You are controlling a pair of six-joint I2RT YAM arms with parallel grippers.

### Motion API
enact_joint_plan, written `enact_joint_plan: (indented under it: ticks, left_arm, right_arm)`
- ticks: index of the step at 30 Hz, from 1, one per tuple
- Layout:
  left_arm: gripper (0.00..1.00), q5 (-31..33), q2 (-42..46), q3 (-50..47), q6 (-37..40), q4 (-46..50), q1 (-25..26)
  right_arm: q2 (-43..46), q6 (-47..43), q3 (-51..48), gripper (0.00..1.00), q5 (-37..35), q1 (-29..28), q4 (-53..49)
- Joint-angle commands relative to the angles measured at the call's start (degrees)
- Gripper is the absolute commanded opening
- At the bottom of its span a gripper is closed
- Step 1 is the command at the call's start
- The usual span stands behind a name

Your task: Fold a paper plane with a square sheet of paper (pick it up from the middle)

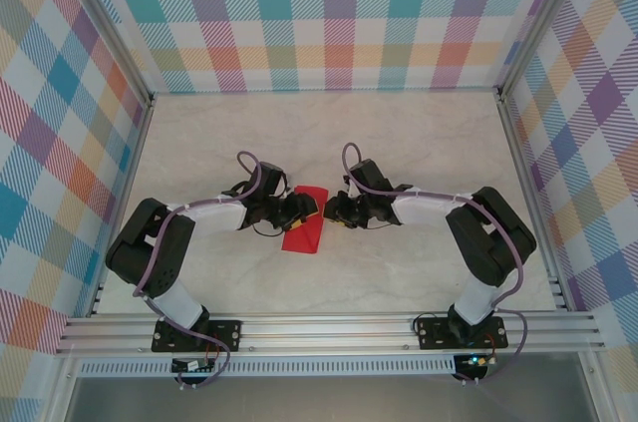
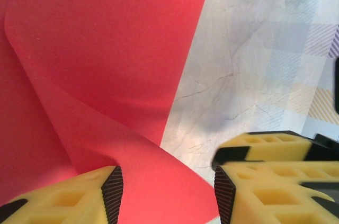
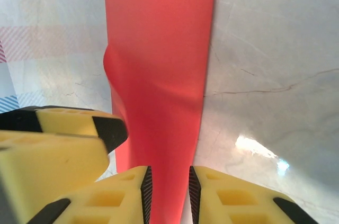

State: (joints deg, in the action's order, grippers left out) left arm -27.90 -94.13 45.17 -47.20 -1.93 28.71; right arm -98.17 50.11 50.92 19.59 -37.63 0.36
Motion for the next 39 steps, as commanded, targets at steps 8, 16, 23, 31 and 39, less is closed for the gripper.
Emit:
enact_joint_plan:
  ticks: [8, 16, 23, 31, 39]
  left_arm:
    - [0.44, 1.25, 0.08, 0.07, -0.25, -0.53, -0.48]
    - [0.41, 1.60, 0.34, 0.05, -0.11, -0.09, -0.41]
    - [0.40, 1.80, 0.43, 0.18, 0.08, 0.02, -0.41]
    - [0.40, 1.75, 0.69, 0.27, 0.08, 0.21, -0.56]
    - [0.40, 0.59, 3.04, -0.69, 1.63, 0.87, -0.55]
  right_arm:
    - [0.19, -2.37, -1.04, 0.32, 3.85, 0.27, 4.28]
    - [-1.52, -2.29, -0.55, 0.24, 6.29, 0.28, 4.38]
    - [-1.75, -2.37, -0.37, 0.26, 5.87, 0.19, 2.97]
    - [-2.42, -2.71, 0.47, 0.08, 6.39, 0.19, 2.85]
    - [-5.98, -6.09, 3.74, 0.05, 5.33, 0.26, 0.70]
